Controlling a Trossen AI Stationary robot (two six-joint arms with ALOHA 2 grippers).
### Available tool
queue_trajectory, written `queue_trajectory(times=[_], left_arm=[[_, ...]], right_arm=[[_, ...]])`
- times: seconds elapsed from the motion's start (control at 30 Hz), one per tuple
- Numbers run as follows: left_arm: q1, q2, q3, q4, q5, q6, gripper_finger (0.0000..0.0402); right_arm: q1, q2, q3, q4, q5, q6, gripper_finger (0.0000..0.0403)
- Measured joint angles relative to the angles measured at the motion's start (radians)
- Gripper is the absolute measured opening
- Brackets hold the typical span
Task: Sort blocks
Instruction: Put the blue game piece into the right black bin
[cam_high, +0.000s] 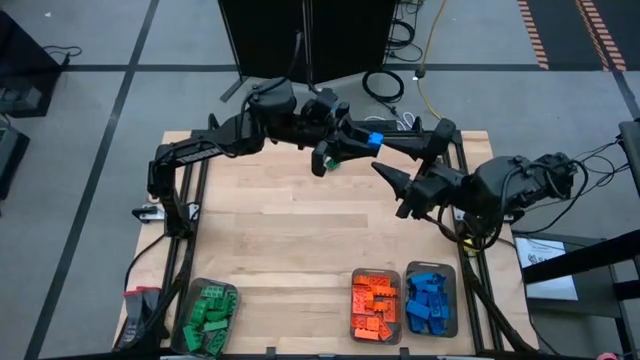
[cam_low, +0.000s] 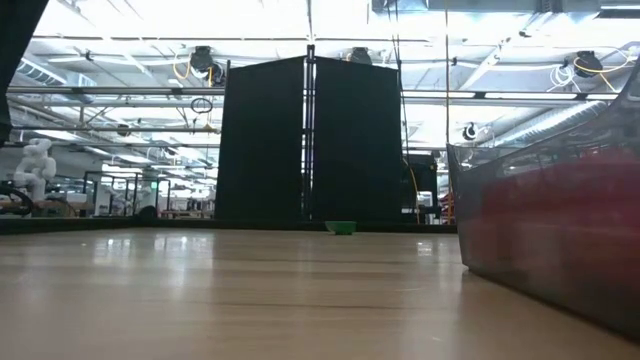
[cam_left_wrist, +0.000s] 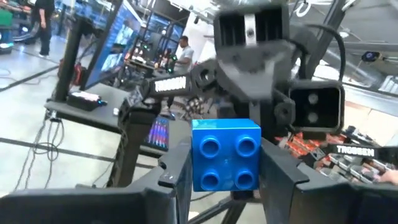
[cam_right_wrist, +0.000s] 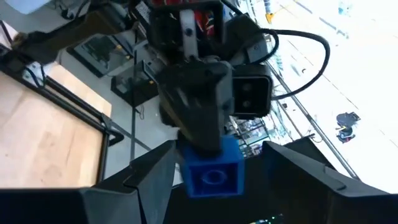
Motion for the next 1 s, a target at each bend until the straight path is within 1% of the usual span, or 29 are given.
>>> queue_trajectory(times=[0.27, 0.63, 0.77, 1.0], left_arm=[[0.000, 0.002, -0.001, 0.002, 0.004, -0.005, 0.0126], [-0.006, 0.002, -0.001, 0.020, 0.014, -0.008, 0.0126], [-0.010, 0.002, -0.001, 0.059, 0.032, -0.023, 0.0126], [-0.015, 0.002, -0.001, 0.061, 0.032, -0.025, 0.0126]], right_arm=[[-0.002, -0.003, 0.000, 0.012, -0.010, -0.023, 0.0235], [-0.042, -0.003, 0.000, 0.005, -0.015, -0.025, 0.0233], [-0.055, -0.003, 0.000, 0.006, -0.039, -0.023, 0.0209], [-0.064, -0.003, 0.000, 0.002, -0.042, -0.028, 0.0134]])
